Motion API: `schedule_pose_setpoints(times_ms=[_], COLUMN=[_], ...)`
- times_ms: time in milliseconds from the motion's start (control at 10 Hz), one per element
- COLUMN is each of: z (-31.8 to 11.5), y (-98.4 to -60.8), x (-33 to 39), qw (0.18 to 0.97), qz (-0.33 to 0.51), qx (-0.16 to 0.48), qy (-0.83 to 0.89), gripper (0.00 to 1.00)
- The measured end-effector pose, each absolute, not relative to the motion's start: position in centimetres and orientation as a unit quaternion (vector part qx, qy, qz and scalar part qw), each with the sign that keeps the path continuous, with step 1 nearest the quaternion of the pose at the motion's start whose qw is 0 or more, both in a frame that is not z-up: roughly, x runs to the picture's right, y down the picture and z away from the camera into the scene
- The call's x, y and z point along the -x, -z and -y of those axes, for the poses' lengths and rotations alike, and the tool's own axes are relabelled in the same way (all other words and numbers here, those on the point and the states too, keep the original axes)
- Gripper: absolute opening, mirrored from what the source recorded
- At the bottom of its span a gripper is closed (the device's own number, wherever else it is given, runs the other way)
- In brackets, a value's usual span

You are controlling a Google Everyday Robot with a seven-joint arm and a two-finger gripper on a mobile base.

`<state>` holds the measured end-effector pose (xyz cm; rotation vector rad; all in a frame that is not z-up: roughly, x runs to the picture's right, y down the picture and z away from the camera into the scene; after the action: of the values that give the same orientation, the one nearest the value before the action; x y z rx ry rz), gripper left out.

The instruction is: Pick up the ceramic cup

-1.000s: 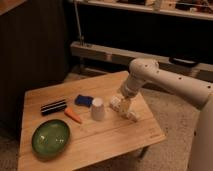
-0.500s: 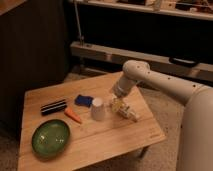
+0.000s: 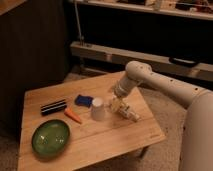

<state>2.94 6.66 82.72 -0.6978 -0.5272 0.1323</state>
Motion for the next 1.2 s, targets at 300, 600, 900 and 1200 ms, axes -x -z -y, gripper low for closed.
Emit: schedule_pose_setpoints(times_ms=[300, 600, 900, 1200], z=[-7.2, -8.5, -9.5, -8.6], y=[-83.3, -84.0, -84.6, -84.5], x=[-1.2, 0.4, 2.3, 3.4], qw=[0.899, 0.89, 0.882, 0.881], qz=[0.257, 0.263, 0.273, 0.282], qx=[0.351, 0.372, 0.384, 0.379], qy=[-0.047, -0.033, -0.02, -0.006], gripper=[0.8, 0.8, 0.8, 0.8])
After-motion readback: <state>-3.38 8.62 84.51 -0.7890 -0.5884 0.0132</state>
